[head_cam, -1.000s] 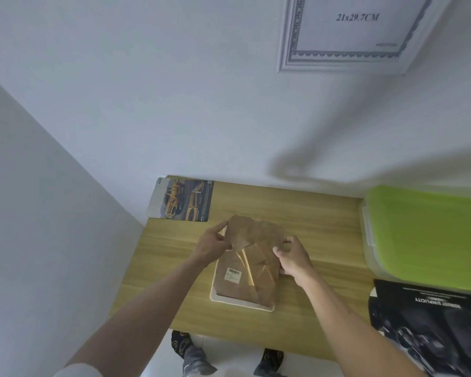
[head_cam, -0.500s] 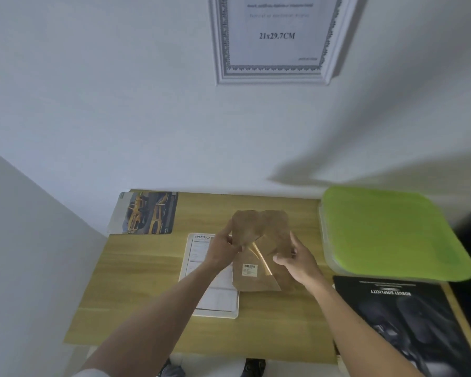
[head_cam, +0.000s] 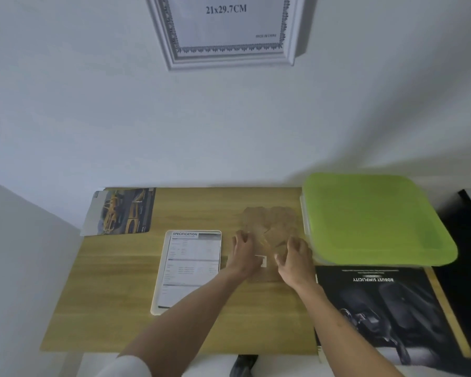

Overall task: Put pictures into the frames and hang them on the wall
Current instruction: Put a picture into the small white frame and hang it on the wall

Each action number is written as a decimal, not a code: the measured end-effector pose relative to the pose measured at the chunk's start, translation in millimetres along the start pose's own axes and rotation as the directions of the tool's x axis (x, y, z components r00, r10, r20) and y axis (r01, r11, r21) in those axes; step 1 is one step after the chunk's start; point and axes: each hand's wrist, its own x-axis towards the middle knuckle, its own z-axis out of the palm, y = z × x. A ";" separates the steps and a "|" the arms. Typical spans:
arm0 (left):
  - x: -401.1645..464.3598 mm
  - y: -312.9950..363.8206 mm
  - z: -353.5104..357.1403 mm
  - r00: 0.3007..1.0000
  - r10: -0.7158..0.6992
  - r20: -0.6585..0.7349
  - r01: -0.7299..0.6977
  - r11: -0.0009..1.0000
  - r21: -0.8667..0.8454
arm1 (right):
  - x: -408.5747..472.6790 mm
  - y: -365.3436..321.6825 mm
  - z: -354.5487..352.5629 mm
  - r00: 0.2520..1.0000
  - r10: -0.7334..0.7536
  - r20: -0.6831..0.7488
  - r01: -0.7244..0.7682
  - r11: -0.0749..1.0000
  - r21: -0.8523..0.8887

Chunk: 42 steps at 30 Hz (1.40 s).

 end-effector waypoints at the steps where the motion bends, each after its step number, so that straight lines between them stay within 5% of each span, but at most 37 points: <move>1: 1.0 -0.3 3.3 1.000 0.000 0.011 0.000 1.000 0.015 | -0.5 -0.5 1.8 1.000 0.004 0.014 -0.004 0.999 -0.046; 15: -1.3 -16.2 -8.4 0.995 0.099 0.030 -0.101 0.993 0.062 | -6.0 -11.7 15.6 0.993 -0.063 -0.099 0.034 0.963 -0.268; 23: -33.7 -105.9 -62.0 0.965 0.088 -0.248 -0.052 0.987 0.151 | -37.0 -77.8 44.8 0.938 -0.333 -0.096 0.316 0.936 -0.154; 33: -76.1 -195.7 -78.9 0.966 -0.081 -0.247 0.121 0.981 0.150 | -83.1 -122.4 108.8 0.961 -0.277 0.016 0.274 0.937 -0.217; 42: -81.1 -208.3 -72.1 0.955 -0.181 -0.236 0.147 0.977 -0.156 | -93.9 -146.6 122.3 0.993 -0.084 0.078 0.097 0.980 -0.172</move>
